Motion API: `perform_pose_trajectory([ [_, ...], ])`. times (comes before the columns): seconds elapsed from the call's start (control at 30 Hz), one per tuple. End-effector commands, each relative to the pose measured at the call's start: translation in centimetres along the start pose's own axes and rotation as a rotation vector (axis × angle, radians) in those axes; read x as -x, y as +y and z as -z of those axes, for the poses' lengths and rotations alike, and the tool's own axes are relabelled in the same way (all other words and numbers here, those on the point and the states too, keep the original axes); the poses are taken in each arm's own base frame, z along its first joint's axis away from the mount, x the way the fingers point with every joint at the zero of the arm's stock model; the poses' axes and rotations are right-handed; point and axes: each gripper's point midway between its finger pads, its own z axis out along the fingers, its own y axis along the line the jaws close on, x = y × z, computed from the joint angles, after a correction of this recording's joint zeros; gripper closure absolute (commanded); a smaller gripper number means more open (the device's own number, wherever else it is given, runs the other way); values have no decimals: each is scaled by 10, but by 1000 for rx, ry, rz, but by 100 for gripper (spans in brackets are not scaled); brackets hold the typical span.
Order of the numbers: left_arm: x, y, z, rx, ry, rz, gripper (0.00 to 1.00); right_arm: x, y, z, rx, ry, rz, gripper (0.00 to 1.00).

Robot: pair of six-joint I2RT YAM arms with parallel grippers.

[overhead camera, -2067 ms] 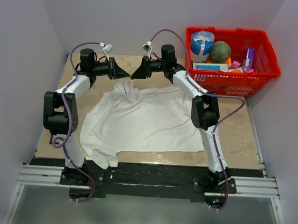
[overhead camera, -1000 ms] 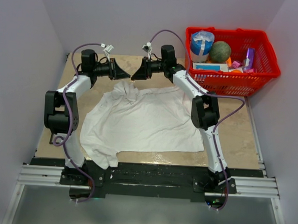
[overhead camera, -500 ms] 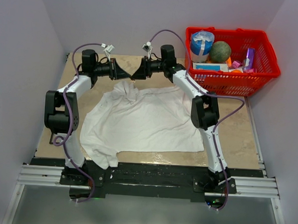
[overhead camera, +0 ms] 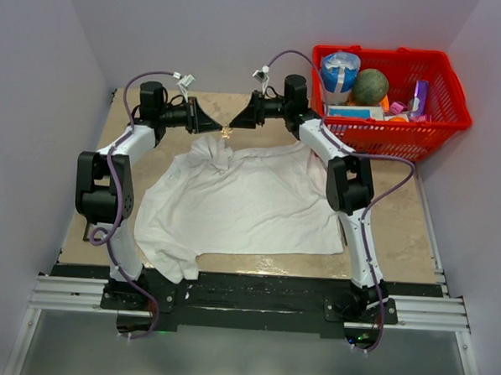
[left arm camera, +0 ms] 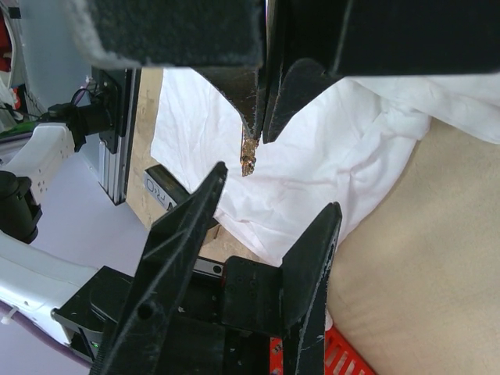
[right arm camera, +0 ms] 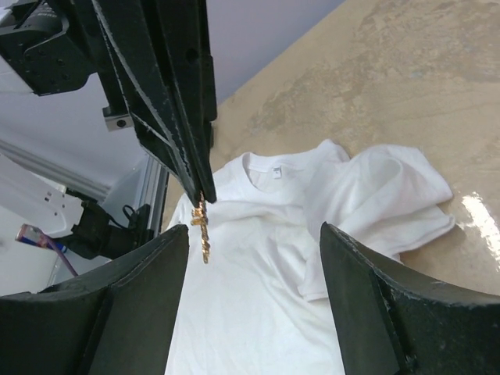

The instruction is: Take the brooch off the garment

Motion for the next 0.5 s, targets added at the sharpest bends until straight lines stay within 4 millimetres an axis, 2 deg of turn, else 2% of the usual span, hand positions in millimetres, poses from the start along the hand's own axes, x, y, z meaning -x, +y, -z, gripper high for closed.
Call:
perform_pose_trajectory([
  [0.0, 15, -8, -1, -20, -14, -74, 100, 22, 18, 11, 18, -29, 58, 28],
  [0.1, 13, -6, 0, -4, -2, -88, 100, 20, 6, 16, -29, -33, 37, 29],
  [0.13, 9, -4, 2, 10, 12, -100, 100, 21, -7, 18, -82, -40, 92, 29],
  [0.17, 11, -1, 4, 34, 11, -113, 100, 7, -18, 23, -142, 1, 32, 32],
  [0.2, 11, 3, 9, 54, 11, -115, 100, 6, -22, 25, -186, 22, 66, 34],
  [0.23, 8, 6, 14, 73, 21, -106, 100, 3, -44, 32, -286, 62, 226, 35],
  [0.27, 12, 8, 20, 96, 11, -116, 100, -16, -49, 39, -325, 141, 222, 37],
  [0.3, 14, 12, 27, 119, 4, -116, 100, -18, -51, 41, -344, 187, 345, 39],
  [0.33, 18, 19, 39, 154, -8, -120, 100, -22, -51, 45, -352, 216, 392, 42],
  [0.37, 22, 22, 48, 187, -21, -129, 100, -33, -53, 51, -371, 266, 408, 47],
  [0.4, 28, 29, 61, 224, -37, -131, 100, -50, -54, 50, -351, 334, 498, 48],
  [0.43, 30, 34, 69, 255, -44, -136, 100, -55, -47, 49, -340, 369, 543, 50],
  [0.47, 36, 39, 79, 295, -61, -146, 100, -76, -45, 52, -326, 432, 531, 51],
])
